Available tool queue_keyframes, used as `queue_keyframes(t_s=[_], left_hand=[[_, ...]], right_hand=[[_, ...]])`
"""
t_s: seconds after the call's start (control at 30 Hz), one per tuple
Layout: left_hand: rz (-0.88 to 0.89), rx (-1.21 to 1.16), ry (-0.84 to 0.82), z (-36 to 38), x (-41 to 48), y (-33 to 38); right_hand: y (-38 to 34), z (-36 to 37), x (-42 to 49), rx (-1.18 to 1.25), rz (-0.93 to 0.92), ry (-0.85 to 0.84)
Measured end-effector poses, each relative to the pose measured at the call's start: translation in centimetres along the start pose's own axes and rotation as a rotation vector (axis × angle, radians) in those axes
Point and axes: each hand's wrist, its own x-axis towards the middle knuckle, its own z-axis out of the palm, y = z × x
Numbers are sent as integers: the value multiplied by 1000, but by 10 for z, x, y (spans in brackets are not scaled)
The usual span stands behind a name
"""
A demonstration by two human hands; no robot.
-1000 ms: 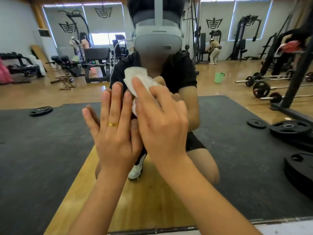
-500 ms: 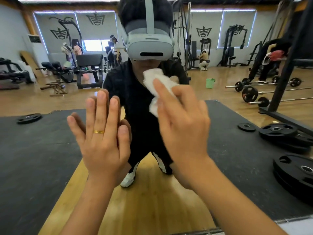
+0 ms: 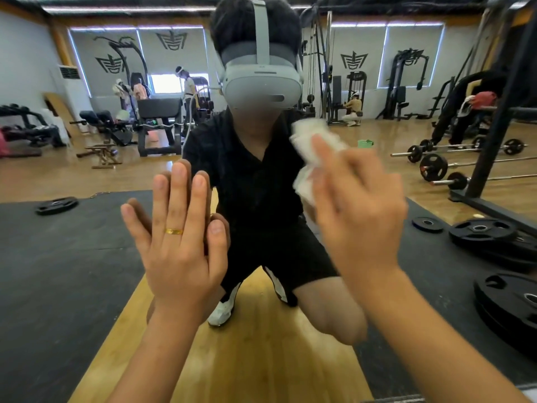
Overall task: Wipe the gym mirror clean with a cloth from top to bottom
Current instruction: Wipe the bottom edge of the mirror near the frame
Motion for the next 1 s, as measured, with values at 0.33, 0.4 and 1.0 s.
queue_keyframes(t_s=[0.33,0.4,1.0], left_hand=[[7,2,-8,-1,-1,-1],[15,8,-1,1,-1,-1],[19,11,5,1,-1,0]], right_hand=[[4,-4,-6,-2,9,-29],[27,-15,1,-37,35,25],[51,-19,-17,7,-233,-213]])
